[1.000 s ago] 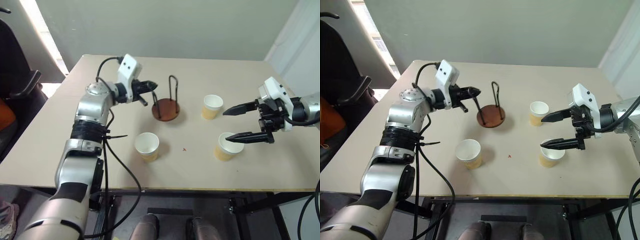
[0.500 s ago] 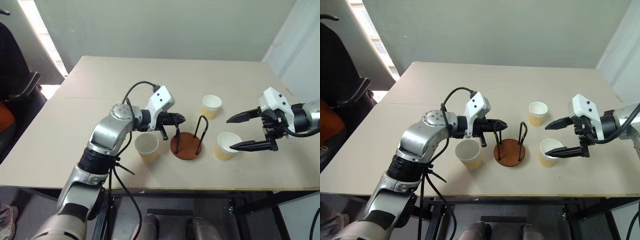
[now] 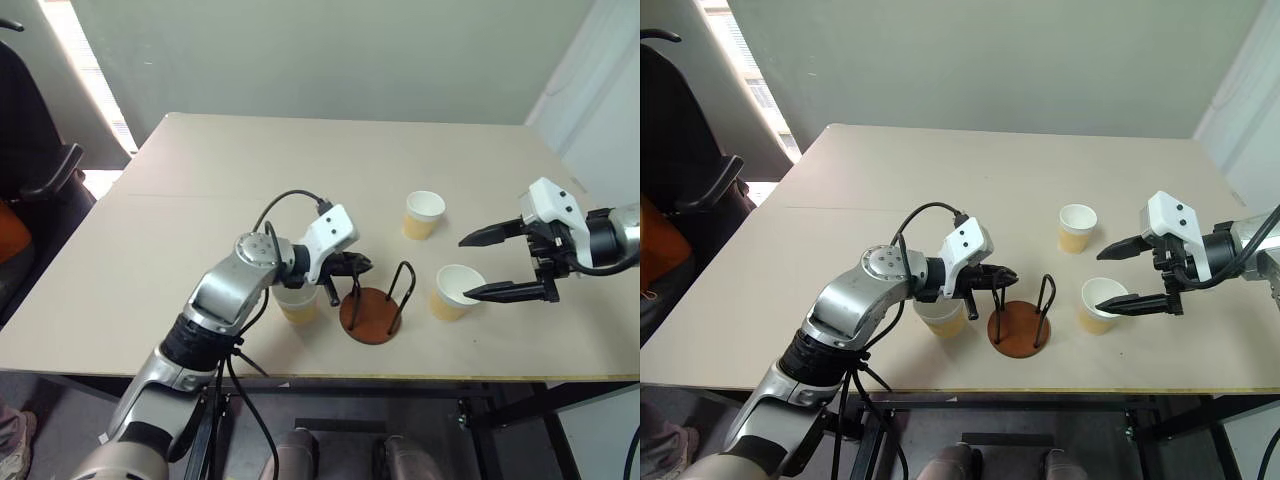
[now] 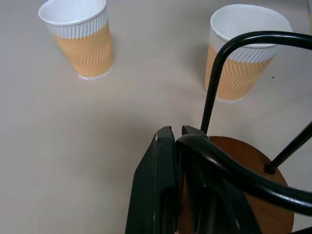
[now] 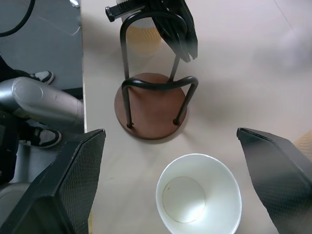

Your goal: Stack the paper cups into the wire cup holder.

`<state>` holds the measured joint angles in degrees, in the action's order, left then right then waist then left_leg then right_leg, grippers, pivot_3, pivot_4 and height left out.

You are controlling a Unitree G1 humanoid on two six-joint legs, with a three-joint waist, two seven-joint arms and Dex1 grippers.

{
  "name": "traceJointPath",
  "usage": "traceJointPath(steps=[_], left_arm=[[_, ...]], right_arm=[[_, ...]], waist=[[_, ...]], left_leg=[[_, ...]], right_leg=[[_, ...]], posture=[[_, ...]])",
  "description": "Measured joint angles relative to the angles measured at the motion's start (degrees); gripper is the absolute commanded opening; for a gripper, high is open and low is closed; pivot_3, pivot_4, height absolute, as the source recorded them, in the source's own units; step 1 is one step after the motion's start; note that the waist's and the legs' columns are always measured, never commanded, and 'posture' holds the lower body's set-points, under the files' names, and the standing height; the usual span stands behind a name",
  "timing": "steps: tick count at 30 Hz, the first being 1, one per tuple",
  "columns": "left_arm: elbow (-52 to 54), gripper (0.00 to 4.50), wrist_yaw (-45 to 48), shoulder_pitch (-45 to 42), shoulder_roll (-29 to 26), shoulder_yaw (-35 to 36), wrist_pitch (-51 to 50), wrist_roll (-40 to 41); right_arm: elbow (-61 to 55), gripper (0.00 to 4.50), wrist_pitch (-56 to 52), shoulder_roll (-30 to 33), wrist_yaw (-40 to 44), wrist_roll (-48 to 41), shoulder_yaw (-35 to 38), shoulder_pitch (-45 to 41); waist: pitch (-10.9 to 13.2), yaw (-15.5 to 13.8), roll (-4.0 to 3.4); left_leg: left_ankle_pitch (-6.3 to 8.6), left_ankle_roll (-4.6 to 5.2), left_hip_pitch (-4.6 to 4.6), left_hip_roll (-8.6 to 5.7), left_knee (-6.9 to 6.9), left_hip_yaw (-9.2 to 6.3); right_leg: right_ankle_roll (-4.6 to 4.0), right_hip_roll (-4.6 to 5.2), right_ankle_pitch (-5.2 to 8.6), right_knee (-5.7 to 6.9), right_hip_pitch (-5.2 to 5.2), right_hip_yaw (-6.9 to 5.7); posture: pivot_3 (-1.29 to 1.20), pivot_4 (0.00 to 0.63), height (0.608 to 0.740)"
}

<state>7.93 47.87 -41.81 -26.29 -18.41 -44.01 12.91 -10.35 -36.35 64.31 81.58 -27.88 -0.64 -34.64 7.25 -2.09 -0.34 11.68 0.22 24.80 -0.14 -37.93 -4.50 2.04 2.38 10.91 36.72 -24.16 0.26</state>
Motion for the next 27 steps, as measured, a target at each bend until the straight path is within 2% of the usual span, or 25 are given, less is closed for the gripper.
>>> traceJointPath(steps=[8, 20, 27], left_arm=[[-0.2, 3.43, 0.68, 0.34, -1.23, -0.57, -0.18, -0.83], [3.61, 3.43, 10.9, -2.27, -12.21, -0.33, 4.59, -0.77], [3.01, 3.43, 17.42, -3.07, -21.07, 3.8, 11.99, -0.36]], right_arm=[[0.37, 4.5, 0.41, -0.22, -0.05, 0.12, -0.16, -0.01], [2.06, 4.5, 2.33, -0.18, 1.14, 1.31, -0.78, -0.91], [3.15, 4.5, 5.7, 1.41, 2.24, 6.98, -5.56, 0.24]], waist=[[0.0, 0.01, 0.0], [0.0, 0.06, -0.01], [0.01, 0.22, -0.01]], left_leg=[[0.05, -0.13, 0.0, 0.0, 0.01, 0.0], [0.22, -0.22, 0.06, 0.01, 0.01, -0.03], [0.4, -0.13, 0.15, 0.01, 0.03, -0.12]], right_leg=[[0.0, 0.0, 0.01, -0.03, -0.01, 0.0], [-0.1, 0.0, 0.11, -0.25, -0.03, 0.0], [-0.1, -0.01, 0.11, -0.4, -0.1, -0.01]], posture=[[0.0, 0.15, 0.74], [0.0, 0.15, 0.74], [0.0, 0.15, 0.74]])
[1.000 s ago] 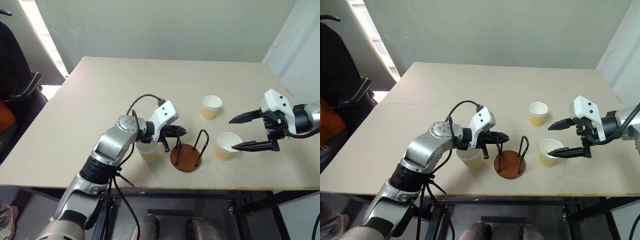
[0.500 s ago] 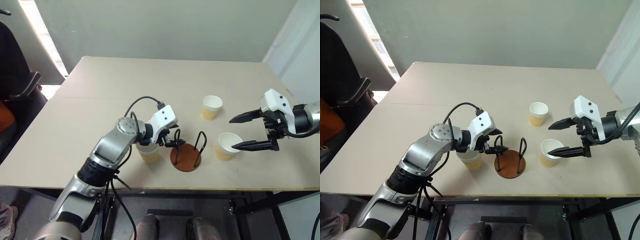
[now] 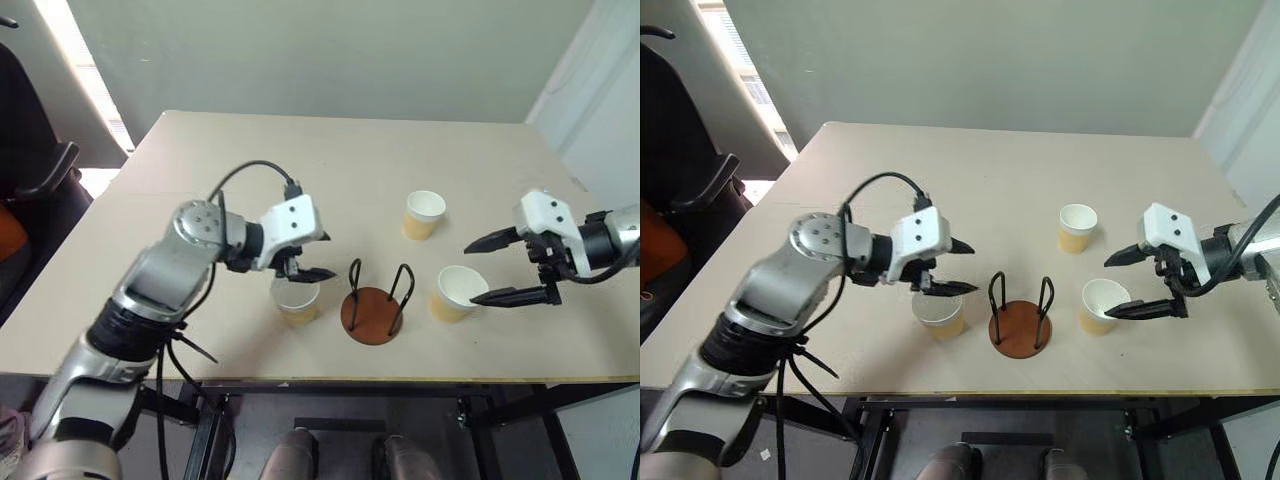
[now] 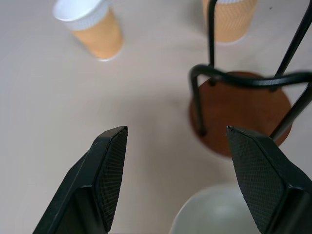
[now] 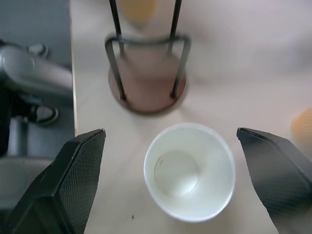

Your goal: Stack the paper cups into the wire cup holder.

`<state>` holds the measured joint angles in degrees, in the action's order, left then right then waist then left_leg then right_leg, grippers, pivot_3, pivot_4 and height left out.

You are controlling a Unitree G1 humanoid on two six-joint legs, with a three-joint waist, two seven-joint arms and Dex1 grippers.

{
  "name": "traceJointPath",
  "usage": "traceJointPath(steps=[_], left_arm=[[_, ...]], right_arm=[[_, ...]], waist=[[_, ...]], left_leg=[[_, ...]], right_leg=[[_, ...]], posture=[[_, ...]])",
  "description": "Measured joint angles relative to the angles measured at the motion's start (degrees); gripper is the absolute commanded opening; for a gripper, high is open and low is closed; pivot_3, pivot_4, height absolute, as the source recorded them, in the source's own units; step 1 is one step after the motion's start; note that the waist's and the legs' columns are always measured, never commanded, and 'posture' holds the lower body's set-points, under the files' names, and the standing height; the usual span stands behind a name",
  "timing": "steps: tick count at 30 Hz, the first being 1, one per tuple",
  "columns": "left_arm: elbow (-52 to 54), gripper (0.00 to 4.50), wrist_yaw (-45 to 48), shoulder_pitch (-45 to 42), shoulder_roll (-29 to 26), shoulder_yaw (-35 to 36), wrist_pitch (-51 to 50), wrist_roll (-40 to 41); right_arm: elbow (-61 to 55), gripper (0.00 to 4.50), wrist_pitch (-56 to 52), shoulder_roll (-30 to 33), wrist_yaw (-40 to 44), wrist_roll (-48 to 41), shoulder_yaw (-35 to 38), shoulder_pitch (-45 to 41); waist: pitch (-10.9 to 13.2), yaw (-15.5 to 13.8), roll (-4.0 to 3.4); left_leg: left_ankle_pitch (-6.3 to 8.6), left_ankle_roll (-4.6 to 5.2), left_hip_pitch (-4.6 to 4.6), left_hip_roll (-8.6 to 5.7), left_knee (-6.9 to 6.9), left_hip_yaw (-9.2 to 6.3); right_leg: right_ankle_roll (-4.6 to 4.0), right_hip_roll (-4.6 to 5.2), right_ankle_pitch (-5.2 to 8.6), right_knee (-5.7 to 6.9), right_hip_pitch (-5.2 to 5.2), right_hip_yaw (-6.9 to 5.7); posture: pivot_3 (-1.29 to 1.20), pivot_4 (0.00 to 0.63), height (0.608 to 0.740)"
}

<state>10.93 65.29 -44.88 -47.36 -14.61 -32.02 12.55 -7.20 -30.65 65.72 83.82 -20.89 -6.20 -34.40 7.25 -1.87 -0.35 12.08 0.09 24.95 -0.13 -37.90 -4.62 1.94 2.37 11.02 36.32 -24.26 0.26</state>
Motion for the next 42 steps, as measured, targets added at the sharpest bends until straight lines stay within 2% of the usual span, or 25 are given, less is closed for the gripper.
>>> traceJointPath(steps=[3, 5, 9, 11, 14, 20, 25, 26, 29, 33, 39, 42], left_arm=[[-1.06, 3.43, 5.37, 1.49, -5.93, 6.84, 4.7, 2.82], [0.22, 3.43, 7.96, 3.4, -7.48, 11.51, 5.21, 6.77], [5.18, 3.43, 10.58, 8.86, -9.49, 16.37, 3.63, 12.98], [6.72, 3.43, 9.92, 12.16, -10.52, 18.88, 2.11, 14.4], [7.42, 3.46, 7.72, 18.13, -11.87, 22.23, -0.33, 15.08], [11.54, 3.46, 3.6, 22.98, -13.08, 27.93, -3.61, 17.76], [11.75, 3.46, 1.65, 23.69, -13.22, 28.49, -4.26, 18.8], [11.75, 3.46, 1.4, 23.69, -13.22, 28.49, -4.26, 18.94], [11.74, 3.46, 0.77, 23.68, -13.22, 28.49, -4.25, 19.42], [11.38, 3.46, 0.44, 23.67, -13.22, 28.38, -3.8, 19.38], [10.83, 3.46, -0.57, 23.35, -13.12, 27.08, -2.92, 19.25], [10.26, 3.46, -0.77, 22.47, -12.68, 25.92, -2.49, 19.24]], right_arm=[[-0.1, 4.5, 1.08, -0.06, -0.11, 2.21, -1.84, 1.28], [-0.08, 4.5, 1.73, -0.41, -0.39, 3.77, -2.95, 1.55], [-0.04, 4.5, 2.95, -1.79, -1.15, 6.49, -5.03, 2.14], [-0.02, 4.5, 3.75, -3.02, -1.7, 7.79, -6.43, 2.17], [0.38, 3.92, 5.21, -4.13, -2.26, 10.47, -8.75, 2.61], [2.15, 1.9, 8.17, -6.6, -2.37, 13.55, -10.61, 1.66], [3.01, 0.17, 10.21, -6.97, -2.25, 16.15, -10.87, 0.56], [3.04, 0.03, 10.31, -6.94, -2.05, 16.28, -10.87, 0.18], [2.96, 0.03, 10.23, -6.44, -0.62, 16.01, -10.75, -0.59], [2.46, 0.03, 8.47, -5.27, 2.74, 11.48, -7.97, -2.34], [2.71, 0.03, 4.52, -5.35, 6.08, 2.54, -0.24, -18.97], [4.45, 0.03, 5.27, -9.89, 7.05, 0.79, 0.09, -25.09]], waist=[[0.0, 0.32, -0.01], [0.0, 0.44, -0.02], [0.0, 0.49, -0.02], [-0.01, 0.6, -0.02], [-0.01, 0.88, -0.03], [0.0, 0.9, -0.03], [0.0, 0.94, -0.02], [0.0, 0.94, -0.02], [0.0, 0.95, -0.02], [0.0, 0.95, -0.03], [-0.01, 1.16, -0.02], [-0.03, 1.26, 0.02]], left_leg=[[0.33, 0.31, -0.01, 0.0, 0.04, -0.03], [0.34, 0.31, -0.02, 0.0, 0.08, -0.03], [0.38, 0.35, -0.01, 0.03, 0.08, -0.03], [0.38, 0.35, -0.04, 0.04, 0.08, -0.03], [0.37, 0.34, -0.06, 0.08, 0.06, -0.03], [0.35, 0.31, -0.1, 0.08, 0.02, -0.03], [0.38, 0.17, -0.19, 0.08, 0.07, -0.04], [0.38, 0.14, -0.22, 0.08, 0.11, -0.04], [0.37, 0.03, -0.26, 0.08, 0.24, -0.04], [0.33, -0.1, -0.26, 0.08, 0.4, -0.03], [0.04, -0.37, -0.42, 0.1, 0.94, -0.05], [0.02, -0.42, -0.59, 0.17, 1.1, -0.11]], right_leg=[[0.01, -0.02, 0.0, 0.01, -0.06, 0.0], [0.0, -0.02, 0.01, -0.03, -0.06, 0.0], [-0.05, -0.02, 0.04, -0.05, -0.05, -0.01], [-0.45, -0.02, 0.27, -0.02, -0.04, -0.01], [-0.54, -0.02, 0.31, 0.14, -0.07, -0.02], [-0.69, -0.02, 0.38, 0.36, -0.1, -0.04], [-0.84, -0.02, 0.47, 0.52, -0.12, -0.04], [-0.86, -0.02, 0.48, 0.52, -0.12, -0.04], [-0.91, -0.02, 0.51, 0.51, -0.12, -0.04], [-0.99, -0.02, 0.57, 0.5, -0.19, -0.03], [-1.2, -0.04, 0.69, 0.57, -0.35, -0.04], [-1.31, -0.12, 0.75, 0.63, -0.3, -0.06]], posture=[[0.0, 0.15, 0.74], [0.0, 0.15, 0.74], [0.0, 0.15, 0.74], [0.0, 0.15, 0.74], [0.0, 0.15, 0.74], [0.0, 0.15, 0.74], [0.0, 0.15, 0.74], [0.0, 0.15, 0.74], [0.0, 0.15, 0.74], [0.0, 0.15, 0.74], [0.0, 0.15, 0.74], [0.0, 0.15, 0.74]])
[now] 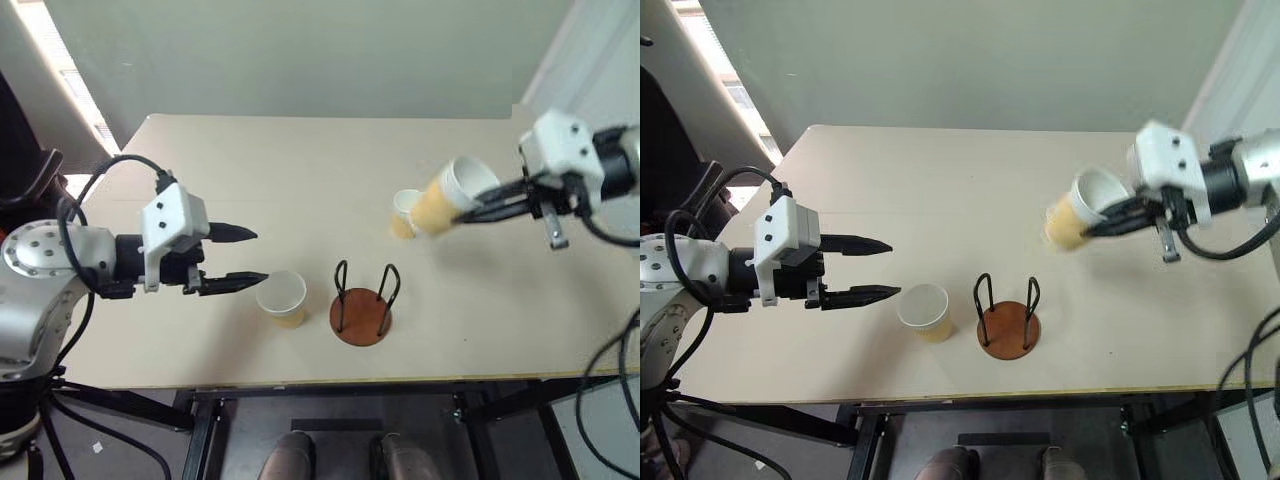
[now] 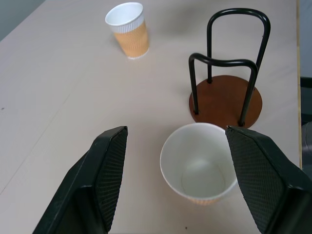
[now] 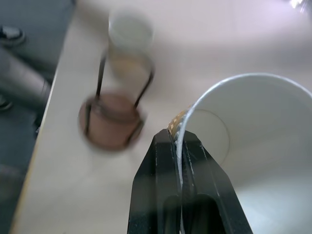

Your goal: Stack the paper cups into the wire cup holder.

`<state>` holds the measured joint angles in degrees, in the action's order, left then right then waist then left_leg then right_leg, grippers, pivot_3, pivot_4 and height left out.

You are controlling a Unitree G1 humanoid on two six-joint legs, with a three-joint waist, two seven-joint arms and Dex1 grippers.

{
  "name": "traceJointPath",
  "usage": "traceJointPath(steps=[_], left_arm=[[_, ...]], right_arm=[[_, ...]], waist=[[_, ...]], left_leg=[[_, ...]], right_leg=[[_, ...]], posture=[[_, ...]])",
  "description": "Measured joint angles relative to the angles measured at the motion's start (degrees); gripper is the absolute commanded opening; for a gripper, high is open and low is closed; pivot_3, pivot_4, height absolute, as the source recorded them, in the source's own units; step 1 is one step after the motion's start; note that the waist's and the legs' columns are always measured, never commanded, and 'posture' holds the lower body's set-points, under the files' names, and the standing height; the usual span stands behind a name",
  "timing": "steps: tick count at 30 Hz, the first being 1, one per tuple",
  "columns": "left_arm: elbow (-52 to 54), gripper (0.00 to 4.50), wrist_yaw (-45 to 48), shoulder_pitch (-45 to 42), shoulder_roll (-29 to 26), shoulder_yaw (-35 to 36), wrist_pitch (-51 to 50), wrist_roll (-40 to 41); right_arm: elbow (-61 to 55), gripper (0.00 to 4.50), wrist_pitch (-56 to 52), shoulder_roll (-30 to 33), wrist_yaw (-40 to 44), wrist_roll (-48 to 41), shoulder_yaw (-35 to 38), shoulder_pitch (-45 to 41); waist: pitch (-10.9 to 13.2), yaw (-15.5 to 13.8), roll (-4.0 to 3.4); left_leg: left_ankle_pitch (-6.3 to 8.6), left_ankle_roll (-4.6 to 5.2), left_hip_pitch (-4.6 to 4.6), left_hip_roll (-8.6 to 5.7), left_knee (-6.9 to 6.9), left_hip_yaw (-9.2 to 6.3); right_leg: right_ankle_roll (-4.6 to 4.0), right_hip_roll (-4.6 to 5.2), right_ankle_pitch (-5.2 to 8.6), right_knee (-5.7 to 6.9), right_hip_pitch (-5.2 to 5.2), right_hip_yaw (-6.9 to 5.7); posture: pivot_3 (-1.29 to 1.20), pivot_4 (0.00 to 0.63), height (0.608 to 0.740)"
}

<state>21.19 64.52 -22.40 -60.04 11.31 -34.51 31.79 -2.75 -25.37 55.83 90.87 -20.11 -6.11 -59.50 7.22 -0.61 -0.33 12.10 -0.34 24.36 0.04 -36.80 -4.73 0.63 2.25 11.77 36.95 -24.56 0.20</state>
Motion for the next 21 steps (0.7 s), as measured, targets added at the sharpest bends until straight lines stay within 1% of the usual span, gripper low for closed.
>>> traceJointPath(steps=[3, 7, 13, 21], left_arm=[[-0.16, 3.46, 0.0, -1.14, 0.48, -1.49, 0.35, 0.02], [-0.19, 3.46, -0.15, -1.5, 0.73, -2.63, 0.51, 0.0], [1.65, 3.46, -1.4, -0.06, 0.95, -2.76, 0.27, 0.32], [3.04, 3.46, -2.71, 1.0, 0.95, -2.65, -0.67, 0.8]], right_arm=[[0.73, 0.03, 1.23, -4.3, 0.96, -0.16, -3.54, -2.05], [-0.44, 0.03, 3.03, -6.18, 1.34, -0.93, -8.94, -1.99], [-2.16, 0.03, 4.66, -6.68, 1.36, -1.46, -12.89, -1.34], [-3.66, 0.03, 5.24, -6.01, 1.36, -4.29, -16.49, 0.03]], waist=[[0.02, 0.11, -0.03], [0.03, 0.08, -0.04], [0.03, 0.09, -0.04], [0.03, 0.16, -0.04]], left_leg=[[-0.05, 0.01, -0.02, 0.0, 0.1, -0.02], [-0.05, 0.01, 0.06, 0.0, 0.17, -0.06], [0.01, -0.1, 0.1, 0.0, 0.15, -0.06], [-0.03, -0.13, 0.01, 0.01, 0.15, -0.07]], right_leg=[[-0.03, 0.0, 0.02, 0.04, -0.05, -0.01], [-0.09, 0.0, 0.05, 0.02, -0.08, -0.08], [-0.16, 0.01, 0.1, -0.01, -0.08, -0.09], [-0.18, 0.01, 0.1, 0.1, -0.06, -0.11]], posture=[[0.0, 0.15, 0.74], [0.0, 0.15, 0.74], [0.0, 0.15, 0.74], [0.0, 0.15, 0.74]])
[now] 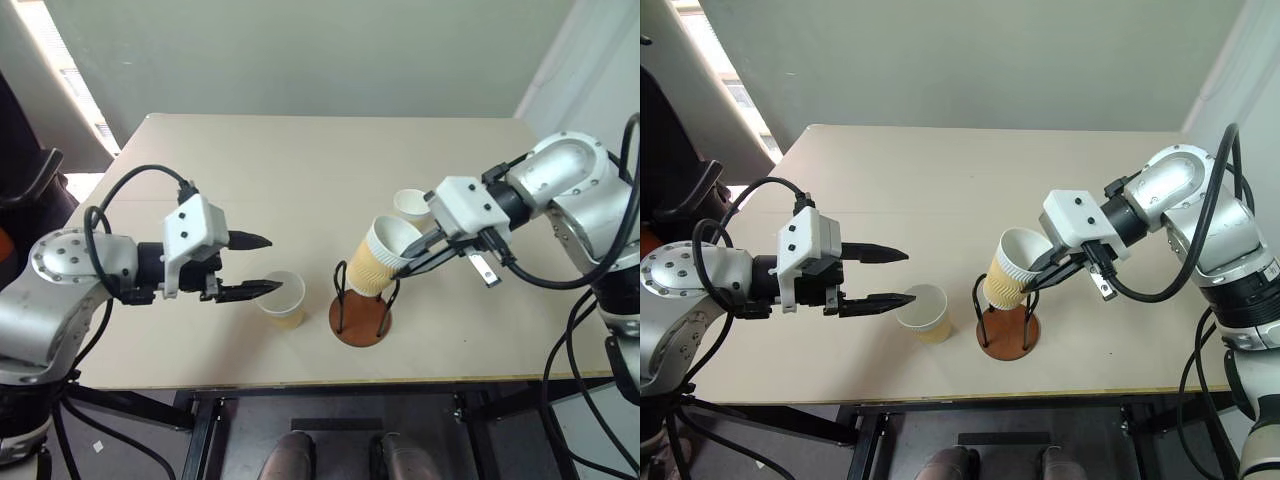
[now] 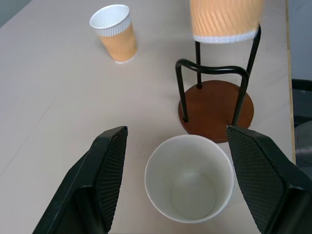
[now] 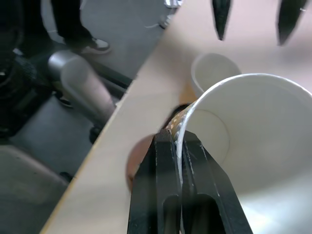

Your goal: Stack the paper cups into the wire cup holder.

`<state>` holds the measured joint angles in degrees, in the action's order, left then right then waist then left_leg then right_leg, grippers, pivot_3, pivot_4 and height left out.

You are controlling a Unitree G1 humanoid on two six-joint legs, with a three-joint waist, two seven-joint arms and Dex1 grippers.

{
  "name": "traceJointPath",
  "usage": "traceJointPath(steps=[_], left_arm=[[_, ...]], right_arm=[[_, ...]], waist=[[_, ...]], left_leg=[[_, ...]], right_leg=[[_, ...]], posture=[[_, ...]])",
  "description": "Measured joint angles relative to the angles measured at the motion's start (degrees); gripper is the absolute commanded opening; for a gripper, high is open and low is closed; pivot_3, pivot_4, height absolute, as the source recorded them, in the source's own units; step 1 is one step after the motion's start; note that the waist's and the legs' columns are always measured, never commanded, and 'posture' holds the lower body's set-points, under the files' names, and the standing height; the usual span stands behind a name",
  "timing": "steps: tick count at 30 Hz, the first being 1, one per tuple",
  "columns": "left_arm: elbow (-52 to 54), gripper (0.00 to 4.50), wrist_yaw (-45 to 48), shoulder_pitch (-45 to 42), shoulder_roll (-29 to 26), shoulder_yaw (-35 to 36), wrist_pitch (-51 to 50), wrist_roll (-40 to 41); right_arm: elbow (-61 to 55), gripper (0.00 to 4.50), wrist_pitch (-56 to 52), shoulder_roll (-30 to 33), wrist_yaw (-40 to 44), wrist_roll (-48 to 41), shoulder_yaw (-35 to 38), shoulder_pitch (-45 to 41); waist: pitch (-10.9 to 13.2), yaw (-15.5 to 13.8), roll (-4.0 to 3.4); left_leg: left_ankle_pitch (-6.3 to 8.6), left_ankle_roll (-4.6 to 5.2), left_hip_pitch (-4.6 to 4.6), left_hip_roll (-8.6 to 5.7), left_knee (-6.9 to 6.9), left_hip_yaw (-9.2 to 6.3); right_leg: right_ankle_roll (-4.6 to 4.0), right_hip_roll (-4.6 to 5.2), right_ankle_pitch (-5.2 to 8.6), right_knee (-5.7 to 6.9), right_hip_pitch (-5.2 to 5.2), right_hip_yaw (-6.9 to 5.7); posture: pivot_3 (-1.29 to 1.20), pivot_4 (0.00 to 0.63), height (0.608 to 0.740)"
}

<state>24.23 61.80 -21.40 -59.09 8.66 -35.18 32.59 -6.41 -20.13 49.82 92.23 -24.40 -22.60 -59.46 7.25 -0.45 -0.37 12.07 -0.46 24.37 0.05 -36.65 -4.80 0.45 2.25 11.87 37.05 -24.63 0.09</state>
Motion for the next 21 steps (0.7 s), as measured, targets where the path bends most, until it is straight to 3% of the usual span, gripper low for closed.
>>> traceJointPath(steps=[1, 4, 15, 18, 21], left_arm=[[0.32, 3.46, -0.12, 0.12, 0.0, 0.0, -0.1, 0.02], [0.74, 3.46, -0.81, 0.26, -0.01, 0.1, -0.34, 0.12], [0.76, 3.46, -1.17, 0.22, -0.39, 0.18, -0.81, 0.09], [0.4, 3.46, -2.07, -1.54, -0.17, -1.08, -0.86, -0.76], [-2.39, 3.46, -5.75, -6.76, 2.47, -4.24, 0.38, -4.81]], right_arm=[[0.0, 0.03, 0.11, -0.07, 0.0, 0.03, -0.24, 0.0], [0.12, 0.6, 0.97, -0.57, 0.0, 1.28, -0.75, 0.0], [2.02, 4.25, 0.62, -4.31, -0.19, 5.18, 0.44, -0.44], [10.17, 4.25, 0.03, -7.11, -2.84, 5.12, 3.61, -4.94], [28.01, 4.25, 5.73, -9.95, -11.65, 12.1, 4.72, -12.34]], waist=[[0.0, 0.01, 0.0], [0.0, 0.01, 0.0], [0.0, 0.04, 0.0], [0.0, 0.04, 0.0], [0.0, -0.19, 0.01]], left_leg=[[-0.01, 0.01, 0.0, 0.0, 0.0, 0.0], [-0.03, 0.02, -0.02, 0.0, 0.0, -0.01], [-0.01, 0.01, 0.0, 0.0, 0.01, -0.02], [-0.07, -0.02, -0.01, -0.01, 0.02, -0.03], [-0.18, -0.11, -0.17, -0.03, 0.08, -0.26]], right_leg=[[0.0, 0.0, 0.0, 0.01, 0.0, 0.0], [-0.03, 0.0, -0.02, 0.02, 0.01, 0.0], [-0.04, 0.0, -0.02, 0.0, 0.0, 0.0], [-0.14, 0.0, -0.1, 0.01, -0.03, 0.01], [-0.41, 0.0, -0.27, -0.02, 0.08, -0.05]], posture=[[0.0, 0.15, 0.74], [0.0, 0.15, 0.74], [0.0, 0.15, 0.74], [0.0, 0.15, 0.74], [0.0, 0.15, 0.74]])
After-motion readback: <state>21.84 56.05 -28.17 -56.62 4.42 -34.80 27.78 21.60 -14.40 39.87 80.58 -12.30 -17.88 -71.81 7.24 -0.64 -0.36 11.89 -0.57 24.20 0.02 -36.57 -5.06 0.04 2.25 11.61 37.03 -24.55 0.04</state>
